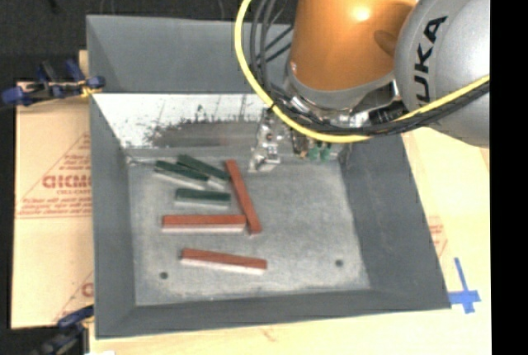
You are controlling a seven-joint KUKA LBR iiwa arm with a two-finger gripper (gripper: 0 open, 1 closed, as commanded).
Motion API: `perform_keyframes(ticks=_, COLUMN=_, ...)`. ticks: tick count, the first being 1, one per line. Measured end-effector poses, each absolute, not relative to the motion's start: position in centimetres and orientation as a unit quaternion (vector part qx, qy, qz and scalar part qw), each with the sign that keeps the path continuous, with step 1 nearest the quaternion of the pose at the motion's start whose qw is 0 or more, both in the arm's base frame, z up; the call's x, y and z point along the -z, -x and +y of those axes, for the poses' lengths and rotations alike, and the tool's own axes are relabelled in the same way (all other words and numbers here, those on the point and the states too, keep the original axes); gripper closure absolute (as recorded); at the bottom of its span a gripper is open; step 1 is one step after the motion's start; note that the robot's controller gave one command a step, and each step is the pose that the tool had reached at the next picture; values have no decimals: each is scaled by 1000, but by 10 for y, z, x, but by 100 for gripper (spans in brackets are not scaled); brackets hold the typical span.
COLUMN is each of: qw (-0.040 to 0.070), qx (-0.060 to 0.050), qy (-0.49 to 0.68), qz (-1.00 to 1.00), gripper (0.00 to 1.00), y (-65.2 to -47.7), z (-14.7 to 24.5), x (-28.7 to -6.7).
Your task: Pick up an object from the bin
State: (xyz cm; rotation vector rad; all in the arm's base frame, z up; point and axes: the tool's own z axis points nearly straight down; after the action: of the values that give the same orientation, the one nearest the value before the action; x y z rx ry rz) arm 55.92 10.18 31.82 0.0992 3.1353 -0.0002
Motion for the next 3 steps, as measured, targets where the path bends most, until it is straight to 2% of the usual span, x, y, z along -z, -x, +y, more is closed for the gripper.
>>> perform_keyframes(ticks=1, qw=5, qx=-1, qy=-70, qz=998, gripper=100, y=-561, z=98, x=-294)
perform_keyframes(ticks=2, qw=-3, qx=1, qy=-18, qz=1000, gripper=0, y=-524, z=130, x=-165)
perform_keyframes(ticks=3, qw=1, qx=0, qy=-20, qz=1000, gripper=0, y=-526, z=130, x=-169)
